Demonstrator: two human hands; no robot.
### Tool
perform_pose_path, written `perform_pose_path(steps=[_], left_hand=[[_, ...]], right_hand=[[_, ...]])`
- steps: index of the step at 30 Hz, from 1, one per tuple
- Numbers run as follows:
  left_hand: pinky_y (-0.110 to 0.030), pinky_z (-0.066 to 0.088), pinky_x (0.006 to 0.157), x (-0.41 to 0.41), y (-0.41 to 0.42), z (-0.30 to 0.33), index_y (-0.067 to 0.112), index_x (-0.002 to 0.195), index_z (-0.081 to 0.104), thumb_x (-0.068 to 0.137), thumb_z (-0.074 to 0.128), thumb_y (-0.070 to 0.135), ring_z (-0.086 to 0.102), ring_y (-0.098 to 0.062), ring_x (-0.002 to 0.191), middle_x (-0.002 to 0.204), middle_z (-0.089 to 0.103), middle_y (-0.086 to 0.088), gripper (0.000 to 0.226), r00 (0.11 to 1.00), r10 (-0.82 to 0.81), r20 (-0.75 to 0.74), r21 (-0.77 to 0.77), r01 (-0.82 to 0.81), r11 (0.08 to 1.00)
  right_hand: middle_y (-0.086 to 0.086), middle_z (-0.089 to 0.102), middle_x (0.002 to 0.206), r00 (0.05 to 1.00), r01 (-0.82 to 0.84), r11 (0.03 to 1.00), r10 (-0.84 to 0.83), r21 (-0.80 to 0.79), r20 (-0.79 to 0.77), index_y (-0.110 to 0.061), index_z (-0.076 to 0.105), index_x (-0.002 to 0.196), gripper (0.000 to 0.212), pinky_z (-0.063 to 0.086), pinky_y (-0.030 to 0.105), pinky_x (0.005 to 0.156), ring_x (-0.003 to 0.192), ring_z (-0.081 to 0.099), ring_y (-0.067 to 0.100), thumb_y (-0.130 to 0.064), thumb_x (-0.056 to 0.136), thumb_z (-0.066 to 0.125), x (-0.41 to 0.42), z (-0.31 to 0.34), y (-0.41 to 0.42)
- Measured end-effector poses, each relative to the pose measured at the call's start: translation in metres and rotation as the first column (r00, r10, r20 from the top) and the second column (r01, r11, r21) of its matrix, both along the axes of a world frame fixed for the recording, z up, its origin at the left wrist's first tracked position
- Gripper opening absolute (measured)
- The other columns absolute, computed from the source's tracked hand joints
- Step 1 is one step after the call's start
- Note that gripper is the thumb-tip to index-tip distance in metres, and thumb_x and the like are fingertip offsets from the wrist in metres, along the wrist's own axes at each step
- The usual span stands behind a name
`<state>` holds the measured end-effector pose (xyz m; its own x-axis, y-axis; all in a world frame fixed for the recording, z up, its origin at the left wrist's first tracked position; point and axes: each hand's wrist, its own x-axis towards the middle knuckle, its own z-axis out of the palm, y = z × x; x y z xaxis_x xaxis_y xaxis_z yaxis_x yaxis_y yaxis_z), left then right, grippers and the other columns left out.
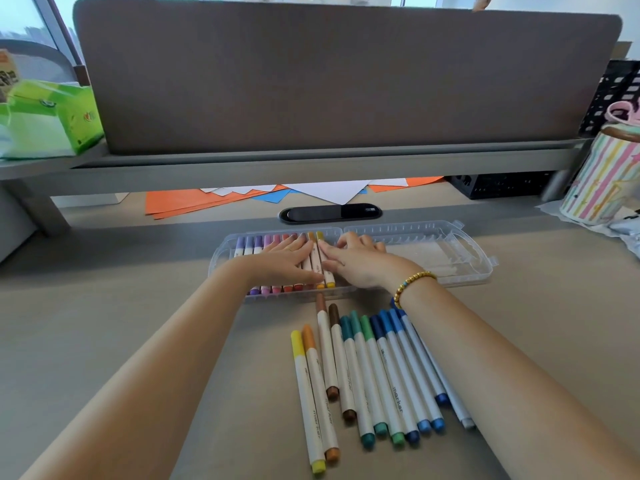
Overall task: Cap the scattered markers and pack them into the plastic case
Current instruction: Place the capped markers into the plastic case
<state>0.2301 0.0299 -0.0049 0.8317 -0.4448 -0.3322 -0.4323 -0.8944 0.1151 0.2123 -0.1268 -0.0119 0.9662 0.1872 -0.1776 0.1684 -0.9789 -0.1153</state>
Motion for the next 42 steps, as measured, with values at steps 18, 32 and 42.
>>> perform_pose_path(steps=[18, 32, 42], left_hand=[[-0.026, 0.041, 0.075, -0.078, 0.011, 0.008, 0.011, 0.113, 0.058, 0.096, 0.042, 0.035, 0.053, -0.018, 0.093, 0.115, 0.059, -0.007, 0.033, 0.856, 0.415, 0.308, -0.298, -0.327, 0.897], [-0.028, 0.039, 0.080, -0.128, 0.018, 0.005, 0.000, 0.110, 0.060, 0.092, 0.039, 0.055, 0.057, -0.028, 0.097, 0.117, 0.062, -0.016, 0.062, 0.943, 0.331, -0.041, -0.048, -0.333, 0.942], [-0.019, 0.040, 0.061, -0.122, 0.036, 0.005, 0.014, 0.087, 0.054, 0.090, 0.056, 0.041, 0.046, -0.010, 0.062, 0.073, 0.053, 0.001, 0.027, 0.925, 0.337, -0.175, -0.244, -0.372, 0.895]], right_hand=[[0.007, 0.040, 0.133, 0.962, 0.124, 0.973, -0.166, 0.196, 0.215, -0.026, 0.051, 0.127, 0.033, 0.029, 0.041, 0.102, 0.127, 0.030, 0.028, -0.022, 0.094, 0.049, -0.075, 0.019, 0.018], [0.007, 0.051, 0.127, 0.999, 0.018, 0.997, -0.021, 0.081, 0.037, -0.016, 0.059, 0.121, 0.032, 0.031, 0.039, 0.099, 0.122, 0.037, 0.027, -0.030, 0.093, 0.053, -0.129, 0.028, 0.040], [0.014, 0.041, 0.138, 1.000, -0.006, 0.997, 0.005, -0.071, -0.012, -0.010, 0.050, 0.128, 0.044, 0.024, 0.040, 0.106, 0.129, 0.031, 0.032, -0.038, 0.097, 0.041, -0.141, 0.024, 0.060]])
